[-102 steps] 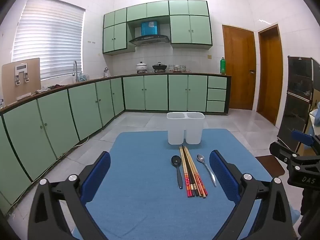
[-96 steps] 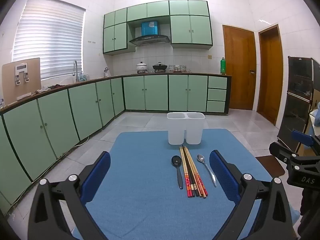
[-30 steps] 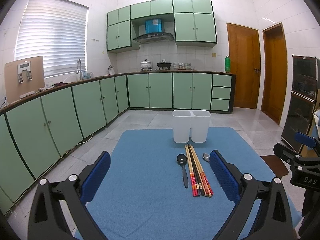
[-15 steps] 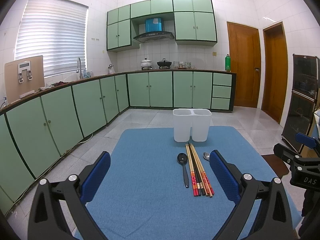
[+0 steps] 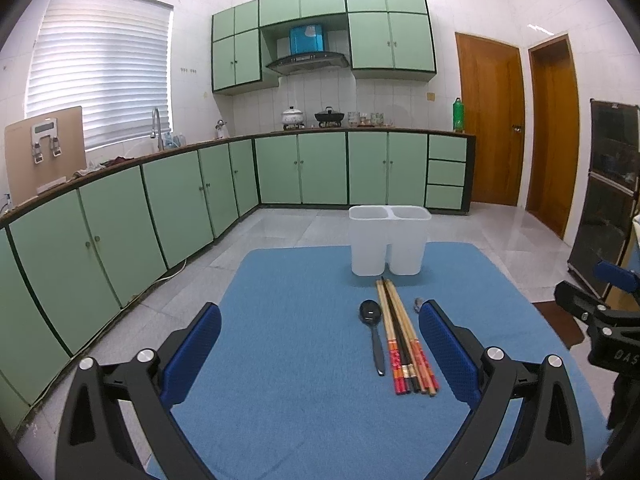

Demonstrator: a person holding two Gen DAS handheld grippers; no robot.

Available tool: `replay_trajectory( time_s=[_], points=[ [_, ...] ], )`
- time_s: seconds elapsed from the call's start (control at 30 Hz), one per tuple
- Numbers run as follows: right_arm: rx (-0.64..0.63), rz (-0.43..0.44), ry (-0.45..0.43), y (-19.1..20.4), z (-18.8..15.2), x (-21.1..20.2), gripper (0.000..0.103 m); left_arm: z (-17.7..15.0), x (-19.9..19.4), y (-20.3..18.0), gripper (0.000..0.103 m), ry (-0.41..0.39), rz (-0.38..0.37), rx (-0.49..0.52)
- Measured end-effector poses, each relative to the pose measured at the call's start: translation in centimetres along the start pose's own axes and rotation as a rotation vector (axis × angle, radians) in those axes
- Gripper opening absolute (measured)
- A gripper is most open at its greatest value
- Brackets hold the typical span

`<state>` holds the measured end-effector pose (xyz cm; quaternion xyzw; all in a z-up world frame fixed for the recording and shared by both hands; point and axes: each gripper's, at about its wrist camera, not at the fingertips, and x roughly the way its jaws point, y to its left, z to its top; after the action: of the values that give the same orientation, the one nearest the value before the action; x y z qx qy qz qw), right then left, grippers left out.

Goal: Organize utensils
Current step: 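Grasp the silver spoon with the right tool while the left tool approaches the black spoon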

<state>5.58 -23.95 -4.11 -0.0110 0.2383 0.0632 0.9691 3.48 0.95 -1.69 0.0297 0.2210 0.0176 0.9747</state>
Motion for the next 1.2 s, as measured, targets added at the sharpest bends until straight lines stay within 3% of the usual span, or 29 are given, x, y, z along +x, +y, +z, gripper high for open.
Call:
replay_trajectory(
  time_s=[0.23, 0.47, 0.67, 0.73, 0.97, 1.07, 1.2],
  points=[
    [-0.005, 0.021, 0.080, -0.6, 0.9, 5.5, 0.098, -0.1, 6.2, 0.4, 0.097, 0.078, 0.024, 0.020],
    [0.023, 0.085, 0.210, -0.5, 1.4, 13.6, 0.098, -0.8, 13.2, 0.3, 0.097, 0.180, 0.030, 0.043],
    [0.006, 0.091, 0.304, 0.2, 0.6, 19.2, 0.091, -1.3, 18.0, 0.5, 0.095, 0.250, 0.019, 0.020],
    [-0.009, 0.101, 0.335, 0.7, 0.1, 20.8, 0.080, -1.4, 19.1, 0.5, 0.094, 0.270, 0.013, 0.014],
    [0.005, 0.139, 0.429, 1.2, -0.7, 24.5, 0.065, -2.2, 21.9, 0.6, 0.092, 0.326, -0.001, 0.006],
    [-0.007, 0.142, 0.451, 1.6, -1.1, 25.3, 0.059, -2.5, 22.4, 0.6, 0.091, 0.340, -0.012, 0.006],
    [-0.020, 0.128, 0.452, 1.8, -1.1, 25.7, 0.043, -2.8, 23.0, 0.0, 0.091, 0.357, -0.037, 0.011]
  ],
)
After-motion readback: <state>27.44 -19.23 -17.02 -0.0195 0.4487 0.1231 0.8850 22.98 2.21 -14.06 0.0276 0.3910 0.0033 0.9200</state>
